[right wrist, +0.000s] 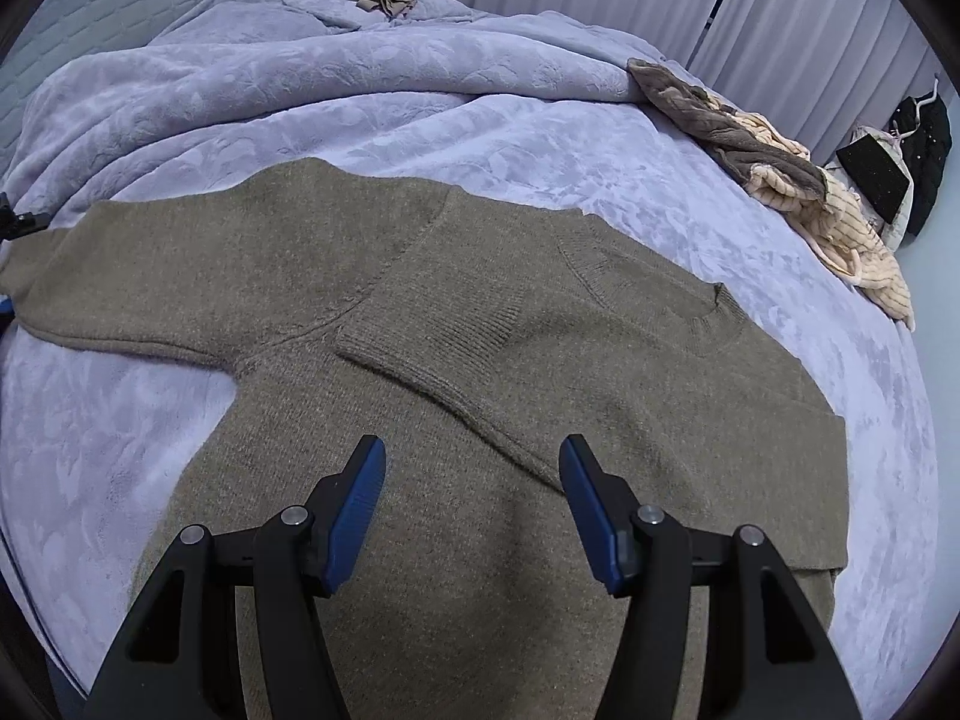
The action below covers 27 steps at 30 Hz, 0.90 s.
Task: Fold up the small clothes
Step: 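Grasp the other sleeve cuff with the left tool, then lift the sleeve and fold the sweater side inward with the left tool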
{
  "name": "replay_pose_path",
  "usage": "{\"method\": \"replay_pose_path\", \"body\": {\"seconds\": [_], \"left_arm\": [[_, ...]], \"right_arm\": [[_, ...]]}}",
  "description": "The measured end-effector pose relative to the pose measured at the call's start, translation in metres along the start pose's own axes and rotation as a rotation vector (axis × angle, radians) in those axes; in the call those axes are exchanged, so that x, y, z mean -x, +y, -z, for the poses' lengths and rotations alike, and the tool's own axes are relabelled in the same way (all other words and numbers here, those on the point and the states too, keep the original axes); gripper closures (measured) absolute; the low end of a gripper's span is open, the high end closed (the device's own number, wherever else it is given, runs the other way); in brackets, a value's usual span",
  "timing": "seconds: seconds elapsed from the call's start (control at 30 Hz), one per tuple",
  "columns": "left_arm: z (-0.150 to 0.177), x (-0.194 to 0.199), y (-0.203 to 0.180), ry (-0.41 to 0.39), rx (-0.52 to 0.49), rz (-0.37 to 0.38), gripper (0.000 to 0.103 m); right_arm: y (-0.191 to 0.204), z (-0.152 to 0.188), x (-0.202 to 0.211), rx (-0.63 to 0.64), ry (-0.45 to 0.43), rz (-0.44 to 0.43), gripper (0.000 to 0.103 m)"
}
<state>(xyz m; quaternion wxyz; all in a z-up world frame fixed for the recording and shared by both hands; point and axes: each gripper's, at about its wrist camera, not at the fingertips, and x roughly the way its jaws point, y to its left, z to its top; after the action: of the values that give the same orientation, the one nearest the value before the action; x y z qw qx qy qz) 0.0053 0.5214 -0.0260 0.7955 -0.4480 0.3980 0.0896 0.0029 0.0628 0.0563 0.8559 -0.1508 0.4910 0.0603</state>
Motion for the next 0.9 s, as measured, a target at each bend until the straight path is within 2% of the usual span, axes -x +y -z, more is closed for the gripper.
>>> {"method": "replay_pose_path", "body": {"seconds": [0.07, 0.3, 0.6, 0.77, 0.9], "left_arm": [[0.002, -0.005, 0.005, 0.013, 0.009, 0.01, 0.095], [0.013, 0.037, -0.012, -0.09, -0.035, -0.034, 0.095], [0.024, 0.059, -0.06, -0.142, -0.176, -0.181, 0.095], [0.032, 0.082, -0.077, -0.157, -0.236, -0.228, 0.095], [0.04, 0.094, -0.089, -0.172, -0.286, -0.279, 0.095]], "right_arm": [[0.003, 0.001, 0.0, 0.014, 0.006, 0.009, 0.039], [0.014, -0.007, -0.002, 0.045, 0.019, 0.016, 0.039], [0.036, -0.046, -0.017, 0.041, 0.039, -0.013, 0.039], [0.062, -0.076, -0.043, 0.053, 0.092, 0.01, 0.039], [0.1, -0.082, -0.074, 0.114, 0.188, 0.031, 0.039]]}}
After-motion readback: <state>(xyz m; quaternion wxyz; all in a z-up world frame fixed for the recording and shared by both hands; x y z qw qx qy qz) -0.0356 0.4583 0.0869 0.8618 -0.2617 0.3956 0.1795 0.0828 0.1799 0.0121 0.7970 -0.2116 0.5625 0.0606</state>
